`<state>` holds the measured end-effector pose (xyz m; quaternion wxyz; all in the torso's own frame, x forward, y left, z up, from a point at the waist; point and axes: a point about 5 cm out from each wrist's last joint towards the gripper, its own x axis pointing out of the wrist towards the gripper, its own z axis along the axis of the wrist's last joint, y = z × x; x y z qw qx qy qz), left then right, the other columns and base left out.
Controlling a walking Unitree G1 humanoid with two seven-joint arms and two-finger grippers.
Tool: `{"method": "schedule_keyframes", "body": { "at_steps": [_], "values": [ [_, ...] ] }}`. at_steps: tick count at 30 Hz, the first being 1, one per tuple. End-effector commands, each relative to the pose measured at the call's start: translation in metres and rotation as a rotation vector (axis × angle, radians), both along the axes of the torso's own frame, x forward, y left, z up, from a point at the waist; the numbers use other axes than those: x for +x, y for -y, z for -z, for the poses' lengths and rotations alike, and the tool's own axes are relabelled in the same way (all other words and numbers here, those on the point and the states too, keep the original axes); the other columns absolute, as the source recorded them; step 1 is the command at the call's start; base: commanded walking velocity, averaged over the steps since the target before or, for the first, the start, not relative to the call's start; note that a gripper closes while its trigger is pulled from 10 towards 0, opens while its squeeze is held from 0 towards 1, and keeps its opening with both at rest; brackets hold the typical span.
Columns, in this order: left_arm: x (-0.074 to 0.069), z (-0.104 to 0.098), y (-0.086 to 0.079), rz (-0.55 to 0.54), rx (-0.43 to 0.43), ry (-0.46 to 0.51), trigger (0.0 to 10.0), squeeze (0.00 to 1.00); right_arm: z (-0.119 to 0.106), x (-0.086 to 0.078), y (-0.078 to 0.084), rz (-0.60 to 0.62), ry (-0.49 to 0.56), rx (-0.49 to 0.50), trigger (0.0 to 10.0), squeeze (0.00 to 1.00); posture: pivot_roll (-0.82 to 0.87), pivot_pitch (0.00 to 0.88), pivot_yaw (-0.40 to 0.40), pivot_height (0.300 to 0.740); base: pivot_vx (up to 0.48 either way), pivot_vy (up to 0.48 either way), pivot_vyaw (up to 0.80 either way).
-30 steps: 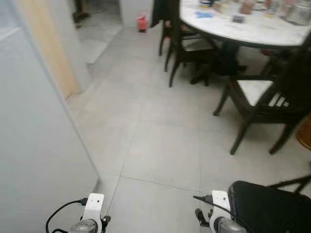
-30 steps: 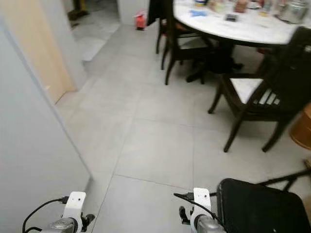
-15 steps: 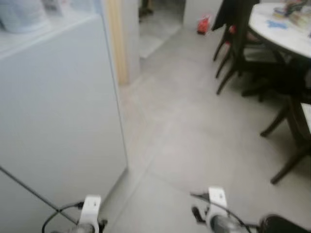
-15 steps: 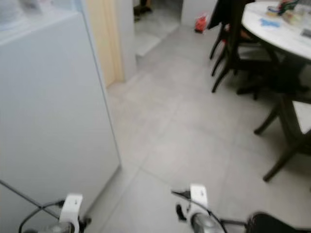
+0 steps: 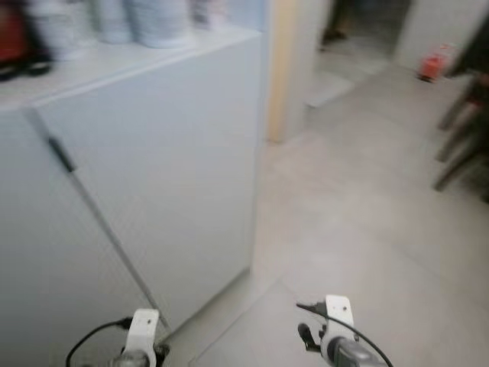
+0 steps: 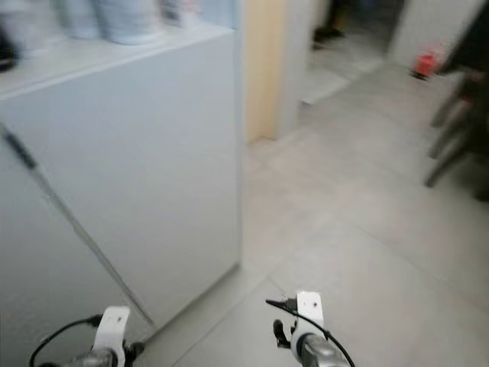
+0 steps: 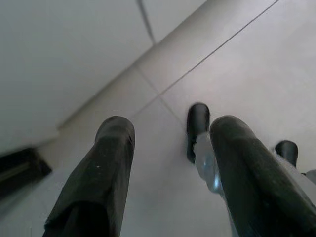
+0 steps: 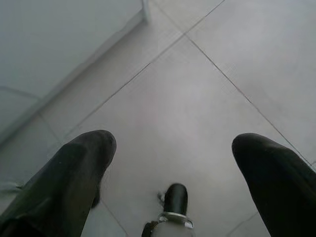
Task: Restocking fridge
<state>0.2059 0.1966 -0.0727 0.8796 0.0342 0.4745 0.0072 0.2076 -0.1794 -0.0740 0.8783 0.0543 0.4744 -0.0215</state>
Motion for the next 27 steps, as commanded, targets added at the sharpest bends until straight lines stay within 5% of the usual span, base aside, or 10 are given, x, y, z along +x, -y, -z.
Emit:
{"method": "schedule_keyframes", "body": {
  "at_steps": [1, 27],
  "values": [
    [-0.0045, 0.0016, -0.0059, -0.012, 0.008, -0.020, 10.0, 0.00, 0.0007, -0.0006, -0.0027, 0.001, -0.008, 0.007, 10.0, 0.00, 0.01, 0.000, -0.006, 0.740, 0.000, 0.000, 0.80],
    [-0.0011, -0.0001, -0.0059, -0.008, 0.032, -0.012, 10.0, 0.00, -0.0008, 0.0020, -0.0011, 0.005, -0.008, 0.009, 10.0, 0.00, 0.03, 0.000, -0.027, 0.740, 0.000, 0.000, 0.80]
  ]
}}
